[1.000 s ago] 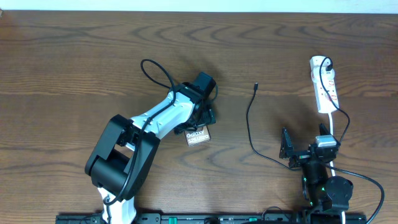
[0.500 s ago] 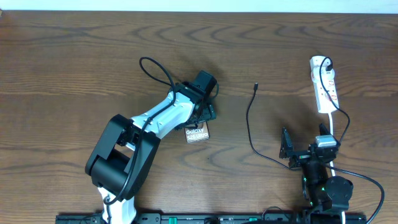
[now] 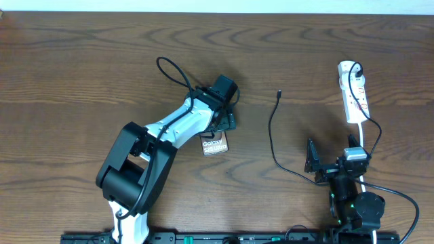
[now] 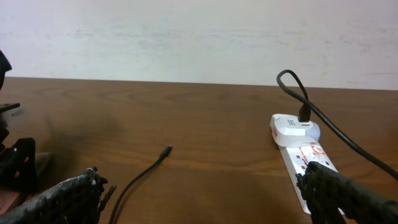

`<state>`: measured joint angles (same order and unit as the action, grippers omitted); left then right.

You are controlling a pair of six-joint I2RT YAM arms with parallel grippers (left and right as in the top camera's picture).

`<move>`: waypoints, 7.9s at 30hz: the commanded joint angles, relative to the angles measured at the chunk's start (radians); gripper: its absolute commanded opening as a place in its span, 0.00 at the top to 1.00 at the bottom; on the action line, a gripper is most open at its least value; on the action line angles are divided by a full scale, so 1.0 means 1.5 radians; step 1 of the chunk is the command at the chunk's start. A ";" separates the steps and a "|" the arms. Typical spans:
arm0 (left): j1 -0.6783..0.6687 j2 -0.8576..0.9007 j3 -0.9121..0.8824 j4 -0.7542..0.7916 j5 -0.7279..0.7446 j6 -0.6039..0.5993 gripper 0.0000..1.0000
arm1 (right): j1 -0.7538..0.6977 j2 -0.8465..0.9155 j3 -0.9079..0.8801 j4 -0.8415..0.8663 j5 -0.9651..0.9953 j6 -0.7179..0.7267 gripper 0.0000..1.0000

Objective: Plug charger to phone and switch on socket

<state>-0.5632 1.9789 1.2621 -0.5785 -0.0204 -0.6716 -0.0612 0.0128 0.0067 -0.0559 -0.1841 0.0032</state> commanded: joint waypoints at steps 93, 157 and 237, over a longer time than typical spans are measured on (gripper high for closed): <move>0.069 0.041 -0.011 -0.081 0.427 0.089 0.33 | 0.219 0.919 0.596 -0.360 -0.337 0.108 0.18; 0.125 0.033 -0.011 0.371 0.985 0.166 0.32 | 0.142 1.029 0.599 -0.083 -0.590 0.240 0.99; 0.207 0.034 -0.035 0.965 0.957 -0.290 0.94 | 0.077 1.028 0.613 -0.276 -0.491 0.114 0.29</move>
<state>-0.2646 2.0499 1.2182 0.9009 1.4910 -1.1332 0.0528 1.5509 0.9028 -0.4309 -1.0512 0.2256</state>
